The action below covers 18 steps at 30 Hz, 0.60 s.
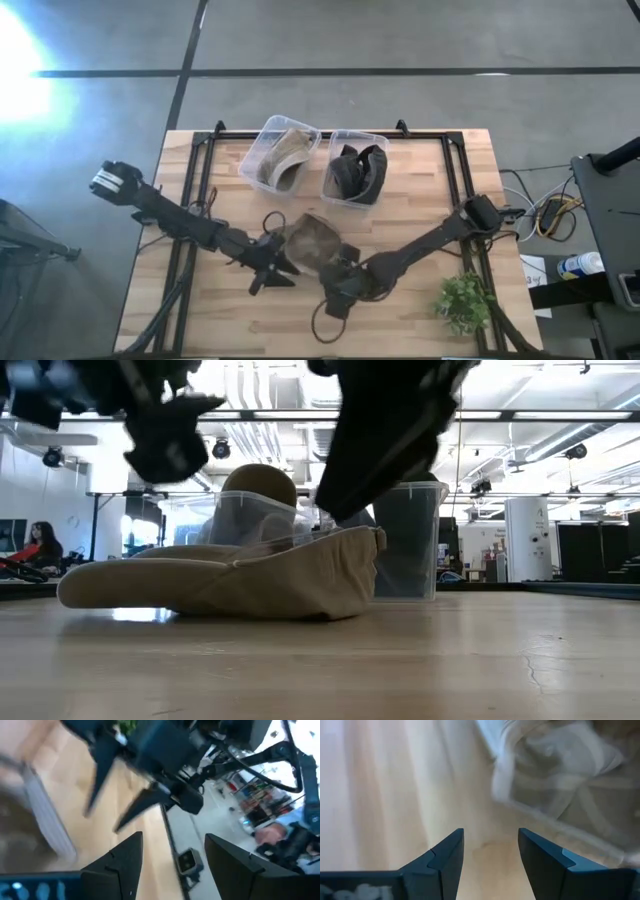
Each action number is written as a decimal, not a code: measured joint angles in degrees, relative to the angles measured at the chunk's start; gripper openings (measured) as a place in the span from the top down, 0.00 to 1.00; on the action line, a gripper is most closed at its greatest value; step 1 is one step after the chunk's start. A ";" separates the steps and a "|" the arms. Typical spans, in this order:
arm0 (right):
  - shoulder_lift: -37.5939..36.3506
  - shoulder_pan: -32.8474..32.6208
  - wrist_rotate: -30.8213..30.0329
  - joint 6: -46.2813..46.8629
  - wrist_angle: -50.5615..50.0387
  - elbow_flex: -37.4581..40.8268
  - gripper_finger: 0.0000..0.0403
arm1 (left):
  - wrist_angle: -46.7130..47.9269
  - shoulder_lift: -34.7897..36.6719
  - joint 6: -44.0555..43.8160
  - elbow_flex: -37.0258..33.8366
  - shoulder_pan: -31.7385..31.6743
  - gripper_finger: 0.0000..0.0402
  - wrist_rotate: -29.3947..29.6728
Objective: Pick & Place hat
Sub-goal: Put the brown cap into the left transparent bin
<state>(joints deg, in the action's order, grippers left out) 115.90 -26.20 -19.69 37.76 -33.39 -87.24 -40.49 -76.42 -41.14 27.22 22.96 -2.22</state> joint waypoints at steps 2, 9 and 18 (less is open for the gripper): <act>-0.39 -0.88 -0.02 0.57 -0.86 0.00 0.55 | 8.61 2.18 5.39 2.12 0.02 0.49 1.96; -0.55 -2.41 -1.69 4.69 -1.50 0.54 0.55 | 59.85 4.00 23.41 11.63 0.35 0.49 26.84; -0.55 -2.86 -4.52 6.48 -1.15 1.22 0.55 | 47.24 -4.82 11.26 2.53 0.95 0.49 24.24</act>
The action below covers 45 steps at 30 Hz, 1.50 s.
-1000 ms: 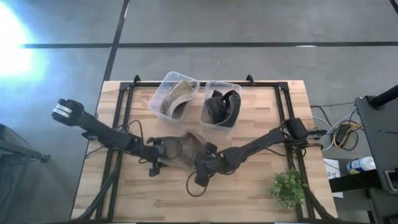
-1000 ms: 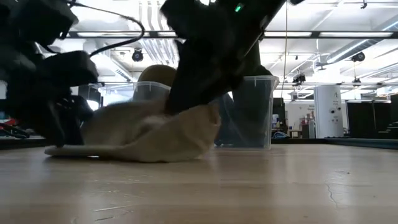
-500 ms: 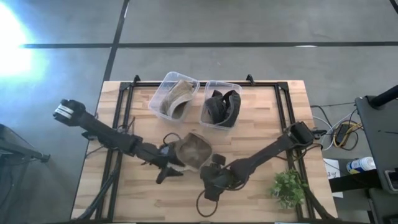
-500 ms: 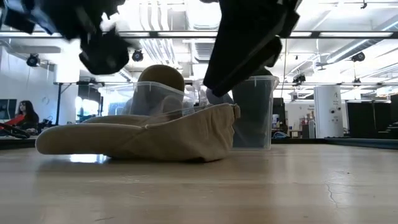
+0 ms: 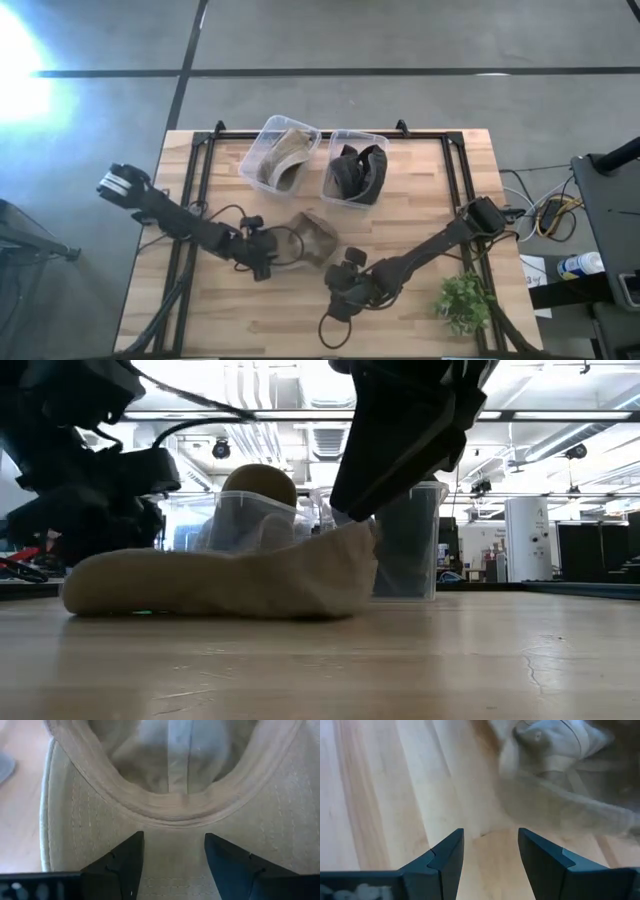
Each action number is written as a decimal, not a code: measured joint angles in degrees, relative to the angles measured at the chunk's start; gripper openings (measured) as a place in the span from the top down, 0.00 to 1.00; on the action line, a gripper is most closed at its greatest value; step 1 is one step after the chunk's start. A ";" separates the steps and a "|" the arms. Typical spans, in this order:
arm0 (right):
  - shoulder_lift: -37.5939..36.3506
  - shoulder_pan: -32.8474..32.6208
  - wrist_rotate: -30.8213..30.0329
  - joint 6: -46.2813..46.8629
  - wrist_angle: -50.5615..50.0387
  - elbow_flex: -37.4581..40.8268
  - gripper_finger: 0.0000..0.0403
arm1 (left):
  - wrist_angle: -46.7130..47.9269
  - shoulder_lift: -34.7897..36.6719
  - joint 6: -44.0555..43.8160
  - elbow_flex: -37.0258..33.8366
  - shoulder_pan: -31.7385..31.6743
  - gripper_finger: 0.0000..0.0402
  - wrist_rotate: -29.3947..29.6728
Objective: Pick & Place hat
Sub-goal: Put the brown cap into the left transparent bin
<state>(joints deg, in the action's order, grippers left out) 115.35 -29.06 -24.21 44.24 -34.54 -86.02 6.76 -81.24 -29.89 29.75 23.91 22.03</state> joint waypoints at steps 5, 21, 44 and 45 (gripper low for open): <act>-0.04 -0.92 0.42 2.43 0.00 0.00 0.55 | -3.13 -4.40 -16.91 0.29 1.87 0.49 -2.31; -0.17 -5.82 3.43 52.77 1.19 0.11 0.55 | -27.55 -14.81 -35.83 8.83 3.18 0.49 -14.10; 0.00 -7.04 -2.97 74.15 3.69 3.06 0.55 | -1.09 0.63 -3.93 9.50 3.48 0.49 0.58; 0.00 -7.04 -2.96 74.14 4.45 3.24 0.55 | -3.86 -0.57 -2.74 9.11 3.45 0.49 0.55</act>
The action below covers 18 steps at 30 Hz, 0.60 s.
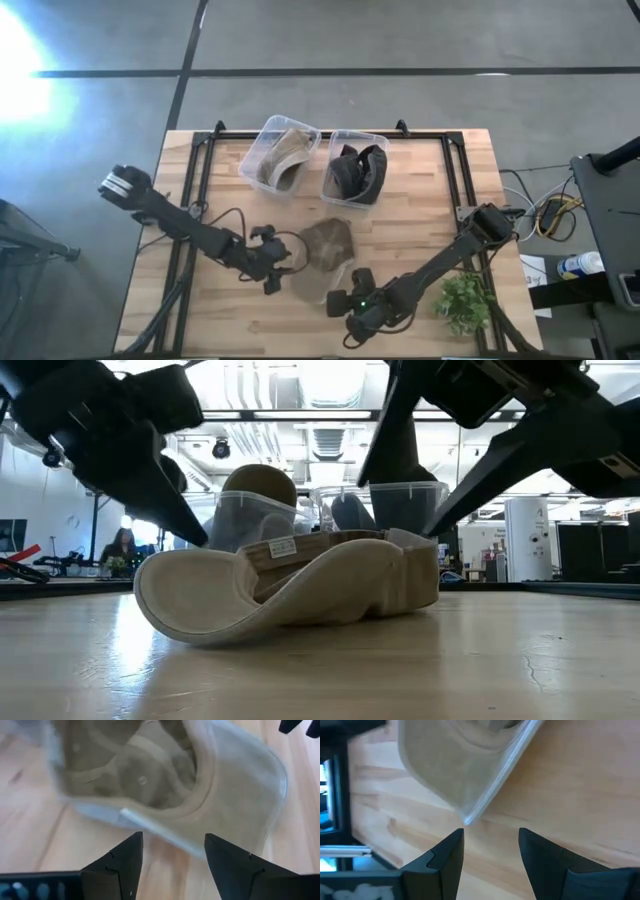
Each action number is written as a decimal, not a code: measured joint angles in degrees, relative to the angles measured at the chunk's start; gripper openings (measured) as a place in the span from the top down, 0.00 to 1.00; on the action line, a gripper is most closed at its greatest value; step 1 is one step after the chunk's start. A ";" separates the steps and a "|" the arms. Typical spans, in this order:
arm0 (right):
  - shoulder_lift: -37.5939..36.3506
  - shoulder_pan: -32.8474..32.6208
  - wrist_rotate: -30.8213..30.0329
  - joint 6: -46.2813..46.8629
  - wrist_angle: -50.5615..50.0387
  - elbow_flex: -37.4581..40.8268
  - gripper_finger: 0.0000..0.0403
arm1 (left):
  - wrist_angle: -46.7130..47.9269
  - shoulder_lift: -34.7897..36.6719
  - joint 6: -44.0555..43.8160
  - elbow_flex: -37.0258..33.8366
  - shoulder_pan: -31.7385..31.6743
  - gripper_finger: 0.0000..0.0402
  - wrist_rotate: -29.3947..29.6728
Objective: Pick & Place hat
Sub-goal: Put the brown cap into the left transparent bin
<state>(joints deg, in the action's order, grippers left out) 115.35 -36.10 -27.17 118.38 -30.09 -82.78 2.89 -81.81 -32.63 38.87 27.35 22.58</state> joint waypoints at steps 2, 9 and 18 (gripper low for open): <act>0.00 0.15 0.00 -0.10 1.87 0.45 0.55 | -5.74 -2.92 1.05 -0.72 -0.07 0.49 -0.23; 0.02 0.24 0.08 -0.21 0.78 0.63 0.55 | -15.93 -14.72 -3.62 1.38 0.20 0.49 -9.96; 0.00 -3.29 0.35 3.37 -11.04 -0.02 0.55 | -22.19 -21.35 -0.73 11.80 1.75 0.49 -20.50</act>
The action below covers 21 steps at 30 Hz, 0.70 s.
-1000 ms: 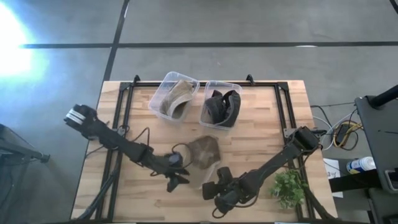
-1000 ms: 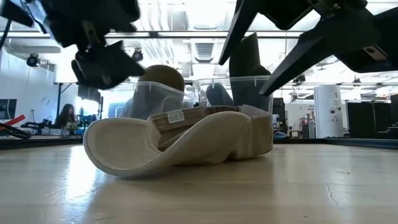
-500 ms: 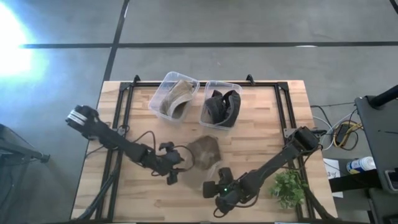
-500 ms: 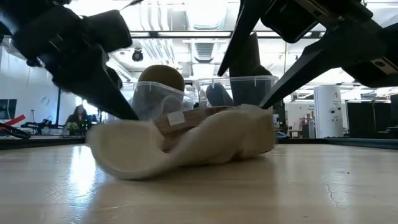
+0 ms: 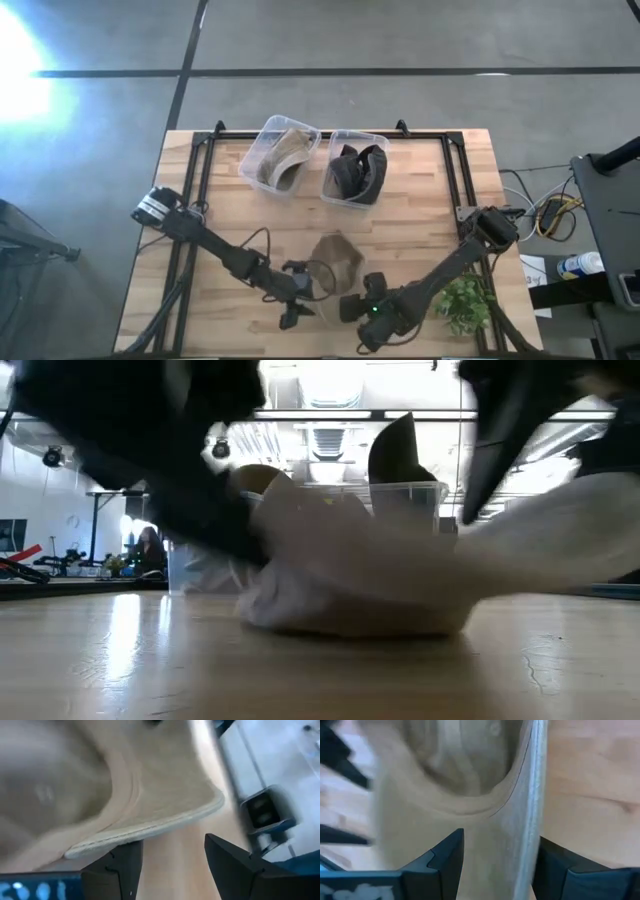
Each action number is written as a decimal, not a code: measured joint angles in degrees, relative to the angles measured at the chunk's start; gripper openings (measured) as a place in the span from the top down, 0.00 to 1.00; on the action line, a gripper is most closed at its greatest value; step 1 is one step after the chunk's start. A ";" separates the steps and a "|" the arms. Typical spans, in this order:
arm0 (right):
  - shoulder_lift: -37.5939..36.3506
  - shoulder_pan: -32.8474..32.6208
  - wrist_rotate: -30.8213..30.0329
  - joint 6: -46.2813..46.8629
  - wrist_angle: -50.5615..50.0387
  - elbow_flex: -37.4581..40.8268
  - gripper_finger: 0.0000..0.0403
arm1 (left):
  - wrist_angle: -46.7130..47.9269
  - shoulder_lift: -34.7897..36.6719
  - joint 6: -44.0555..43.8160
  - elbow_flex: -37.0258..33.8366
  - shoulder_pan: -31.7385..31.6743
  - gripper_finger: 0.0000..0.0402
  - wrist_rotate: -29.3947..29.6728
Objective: Pick & Place hat
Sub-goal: Put the brown cap into the left transparent bin
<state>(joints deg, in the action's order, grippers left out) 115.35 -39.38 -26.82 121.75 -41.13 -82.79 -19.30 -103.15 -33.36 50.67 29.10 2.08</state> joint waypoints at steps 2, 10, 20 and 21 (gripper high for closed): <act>-0.07 -1.26 0.05 0.75 -1.29 -0.12 0.55 | 1.29 0.34 3.14 2.07 -0.09 0.49 0.04; -0.13 -4.75 1.74 5.38 -4.11 -0.34 0.55 | 11.19 3.90 14.81 5.40 -1.79 0.49 0.30; -0.98 -8.31 9.40 1.12 -4.93 -0.36 0.55 | 18.81 7.76 20.19 5.94 -2.29 0.49 0.71; -0.98 -8.95 11.32 0.82 -4.49 -0.34 0.55 | 18.62 8.62 22.05 6.04 -2.32 0.49 1.89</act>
<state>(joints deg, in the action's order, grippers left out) 114.37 -48.33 -15.50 122.57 -45.62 -83.14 -0.67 -94.54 -11.31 56.71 26.79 3.97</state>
